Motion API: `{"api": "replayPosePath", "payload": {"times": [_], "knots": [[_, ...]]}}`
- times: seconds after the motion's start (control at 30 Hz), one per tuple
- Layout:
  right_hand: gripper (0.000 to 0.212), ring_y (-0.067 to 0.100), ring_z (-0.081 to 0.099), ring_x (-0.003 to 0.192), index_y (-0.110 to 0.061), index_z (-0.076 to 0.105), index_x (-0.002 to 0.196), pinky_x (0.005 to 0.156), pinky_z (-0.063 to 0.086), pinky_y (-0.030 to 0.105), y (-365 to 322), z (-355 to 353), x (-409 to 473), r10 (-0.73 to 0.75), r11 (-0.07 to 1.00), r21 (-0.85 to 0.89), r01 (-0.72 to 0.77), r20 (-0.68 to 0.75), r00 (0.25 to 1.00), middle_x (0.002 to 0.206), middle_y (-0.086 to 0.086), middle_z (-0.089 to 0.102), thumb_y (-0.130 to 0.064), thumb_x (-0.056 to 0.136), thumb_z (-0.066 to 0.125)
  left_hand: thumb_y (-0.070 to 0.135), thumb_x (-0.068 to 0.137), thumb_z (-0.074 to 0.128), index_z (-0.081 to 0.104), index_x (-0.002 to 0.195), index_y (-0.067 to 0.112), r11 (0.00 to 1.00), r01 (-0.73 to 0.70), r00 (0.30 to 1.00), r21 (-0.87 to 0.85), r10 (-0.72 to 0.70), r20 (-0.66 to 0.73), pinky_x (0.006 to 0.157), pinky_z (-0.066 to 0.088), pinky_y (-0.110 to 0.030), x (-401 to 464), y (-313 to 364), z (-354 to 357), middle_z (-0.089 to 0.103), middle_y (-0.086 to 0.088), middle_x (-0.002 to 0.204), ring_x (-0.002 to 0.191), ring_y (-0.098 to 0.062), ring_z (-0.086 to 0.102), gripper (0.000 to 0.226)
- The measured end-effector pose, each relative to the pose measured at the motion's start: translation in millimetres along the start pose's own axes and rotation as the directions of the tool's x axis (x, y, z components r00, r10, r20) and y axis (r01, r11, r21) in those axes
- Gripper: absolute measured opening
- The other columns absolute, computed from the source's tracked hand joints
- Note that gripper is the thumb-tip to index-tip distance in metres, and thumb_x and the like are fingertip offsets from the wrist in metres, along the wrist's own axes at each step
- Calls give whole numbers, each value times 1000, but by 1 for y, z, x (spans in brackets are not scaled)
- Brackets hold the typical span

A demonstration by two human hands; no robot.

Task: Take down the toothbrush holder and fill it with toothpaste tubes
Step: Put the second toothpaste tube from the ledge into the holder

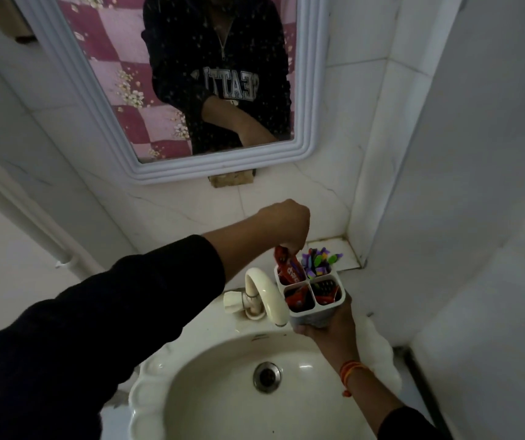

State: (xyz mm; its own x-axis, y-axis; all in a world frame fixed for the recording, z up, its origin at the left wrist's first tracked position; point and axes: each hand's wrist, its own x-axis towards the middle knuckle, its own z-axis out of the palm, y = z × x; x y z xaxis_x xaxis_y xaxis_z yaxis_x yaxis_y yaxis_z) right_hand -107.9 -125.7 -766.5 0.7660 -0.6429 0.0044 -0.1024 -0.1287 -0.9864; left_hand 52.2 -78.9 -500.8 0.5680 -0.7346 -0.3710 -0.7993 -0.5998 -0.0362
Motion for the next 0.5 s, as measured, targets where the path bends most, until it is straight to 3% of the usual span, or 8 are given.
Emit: {"api": "replayPosePath", "payload": {"times": [0.2, 0.3, 0.4, 0.47, 0.5], "knots": [[120, -18, 53, 122, -67, 39, 126, 89, 51, 5, -3, -1, -2, -36, 999, -14, 36, -9, 999, 127, -40, 56, -13, 43, 106, 25, 66, 91, 70, 109, 11, 993, 59, 997, -103, -63, -37, 83, 62, -38, 3, -8, 10, 72, -6, 100, 91, -22, 70, 49], [118, -15, 55, 123, -61, 41, 129, 89, 54, 8, -2, 1, -1, -40, 999, -25, 40, -19, 999, 128, -37, 57, -16, 43, 106, 12, 68, 86, 67, 90, 12, 980, 96, 988, -176, -115, -100, 67, 61, -31, 7, -5, 26, 67, -5, 89, 77, -18, 67, 29], [112, -11, 58, 120, -51, 44, 132, 90, 59, 18, -1, 2, -1, -28, 999, -38, 27, -28, 999, 127, -28, 61, -16, 45, 105, 1, 74, 74, 52, 76, 13, 969, 113, 971, -221, -155, -180, 45, 46, -23, 12, 1, 43, 56, -4, 80, 62, -14, 56, 25], [111, -6, 58, 123, -39, 45, 135, 94, 60, 25, -1, 2, -1, -14, 1000, -19, 13, -32, 999, 130, -22, 60, -14, 46, 105, -2, 75, 70, 49, 75, 13, 966, 106, 963, -235, -159, -217, 41, 37, -21, 15, 4, 49, 50, -3, 76, 59, -13, 51, 26], [113, -6, 56, 126, -37, 44, 136, 94, 58, 21, 0, 2, -1, -16, 1000, -9, 16, -36, 999, 133, -20, 58, -12, 45, 105, -2, 75, 70, 48, 74, 13, 964, 102, 959, -247, -161, -232, 41, 35, -21, 16, 5, 51, 47, -2, 74, 59, -13, 49, 27]]}}
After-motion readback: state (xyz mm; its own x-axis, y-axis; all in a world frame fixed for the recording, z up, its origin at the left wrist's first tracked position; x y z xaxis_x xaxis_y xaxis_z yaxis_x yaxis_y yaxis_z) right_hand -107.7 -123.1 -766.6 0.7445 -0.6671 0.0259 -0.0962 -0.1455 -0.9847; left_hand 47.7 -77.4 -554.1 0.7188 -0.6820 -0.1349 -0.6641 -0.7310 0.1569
